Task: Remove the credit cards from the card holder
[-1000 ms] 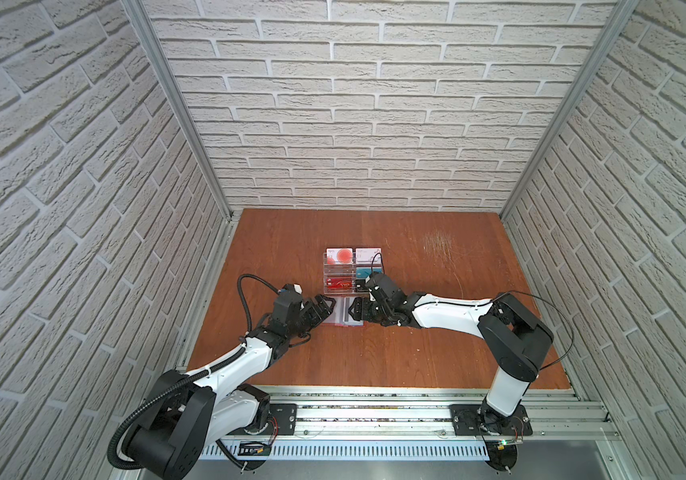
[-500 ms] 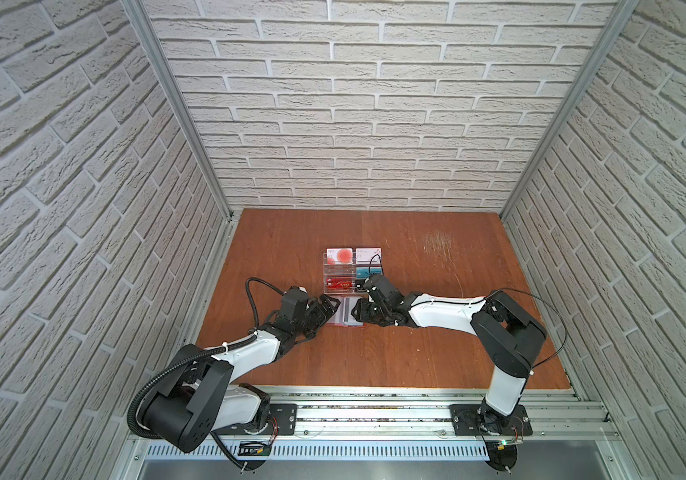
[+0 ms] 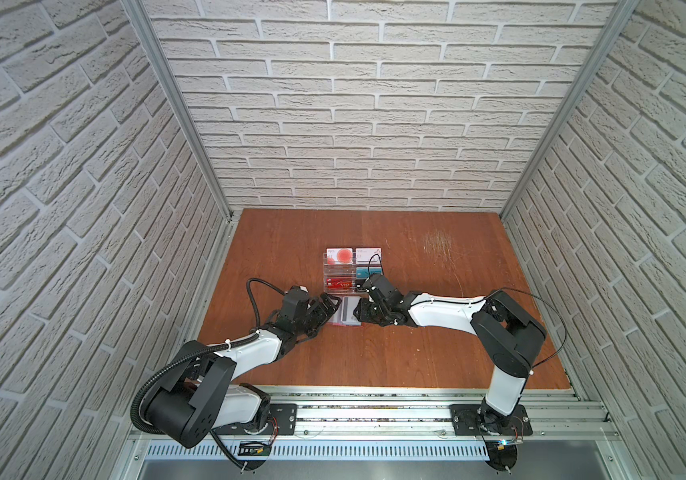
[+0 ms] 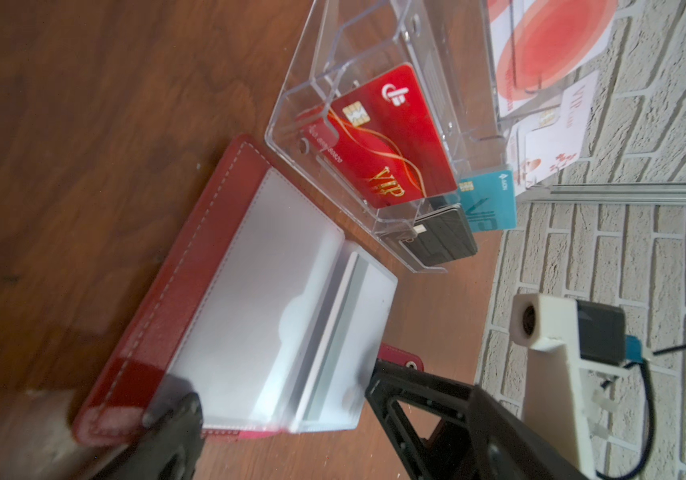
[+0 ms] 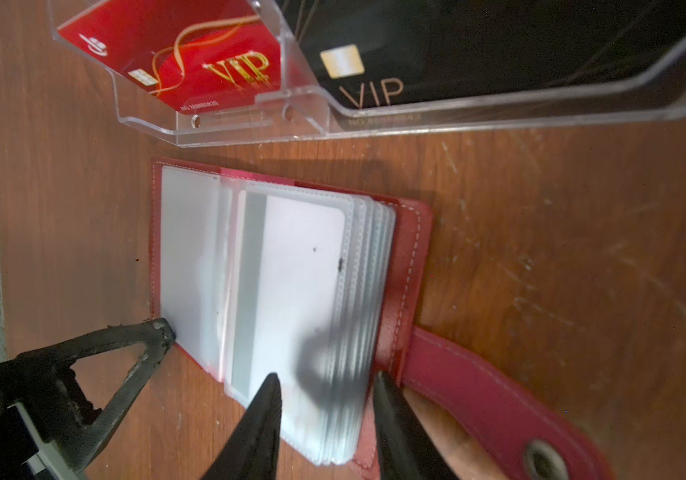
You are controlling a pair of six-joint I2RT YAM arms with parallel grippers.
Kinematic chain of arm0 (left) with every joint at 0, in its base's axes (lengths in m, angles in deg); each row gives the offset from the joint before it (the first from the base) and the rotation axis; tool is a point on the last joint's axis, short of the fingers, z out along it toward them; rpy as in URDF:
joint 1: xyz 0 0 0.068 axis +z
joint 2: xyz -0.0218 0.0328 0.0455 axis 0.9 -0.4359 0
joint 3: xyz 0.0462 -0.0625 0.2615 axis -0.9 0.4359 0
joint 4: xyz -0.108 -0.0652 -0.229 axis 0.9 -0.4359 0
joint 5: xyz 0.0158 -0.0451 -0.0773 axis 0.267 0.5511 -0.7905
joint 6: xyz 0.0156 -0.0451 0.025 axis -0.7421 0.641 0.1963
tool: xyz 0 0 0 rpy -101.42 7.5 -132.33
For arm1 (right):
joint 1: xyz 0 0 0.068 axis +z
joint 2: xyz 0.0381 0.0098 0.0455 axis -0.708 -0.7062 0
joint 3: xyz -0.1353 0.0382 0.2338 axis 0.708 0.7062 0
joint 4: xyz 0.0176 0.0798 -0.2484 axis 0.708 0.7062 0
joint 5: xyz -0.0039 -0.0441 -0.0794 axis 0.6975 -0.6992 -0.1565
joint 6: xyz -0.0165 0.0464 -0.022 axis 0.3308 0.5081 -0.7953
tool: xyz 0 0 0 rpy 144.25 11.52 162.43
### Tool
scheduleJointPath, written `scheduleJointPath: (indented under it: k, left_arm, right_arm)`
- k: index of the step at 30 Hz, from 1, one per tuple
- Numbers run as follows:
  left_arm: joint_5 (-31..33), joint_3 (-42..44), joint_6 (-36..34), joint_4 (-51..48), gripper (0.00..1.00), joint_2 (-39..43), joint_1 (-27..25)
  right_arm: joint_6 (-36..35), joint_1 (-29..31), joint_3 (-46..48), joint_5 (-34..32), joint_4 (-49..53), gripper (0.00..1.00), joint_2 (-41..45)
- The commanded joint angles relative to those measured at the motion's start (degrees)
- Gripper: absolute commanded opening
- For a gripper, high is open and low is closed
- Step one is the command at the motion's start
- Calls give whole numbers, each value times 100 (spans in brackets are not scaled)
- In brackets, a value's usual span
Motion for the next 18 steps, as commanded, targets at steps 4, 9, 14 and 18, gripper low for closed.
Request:
scheduleJointPath:
  k: [4, 9, 14, 18]
  left_arm:
    - [143, -361, -134, 3, 98, 85, -3]
    - [146, -231, -44, 345, 98, -268, 70]
    - [103, -87, 17, 596, 98, -502, 83]
    - [161, 29, 7, 588, 98, -454, 94]
  right_arm:
    - [-190, 51, -277, -181, 167, 38, 312]
    - [-136, 69, -430, -7, 38, 37, 71]
    - [-118, 68, -442, 44, -24, 35, -71]
    - [-101, 68, -426, 110, -86, 35, -173]
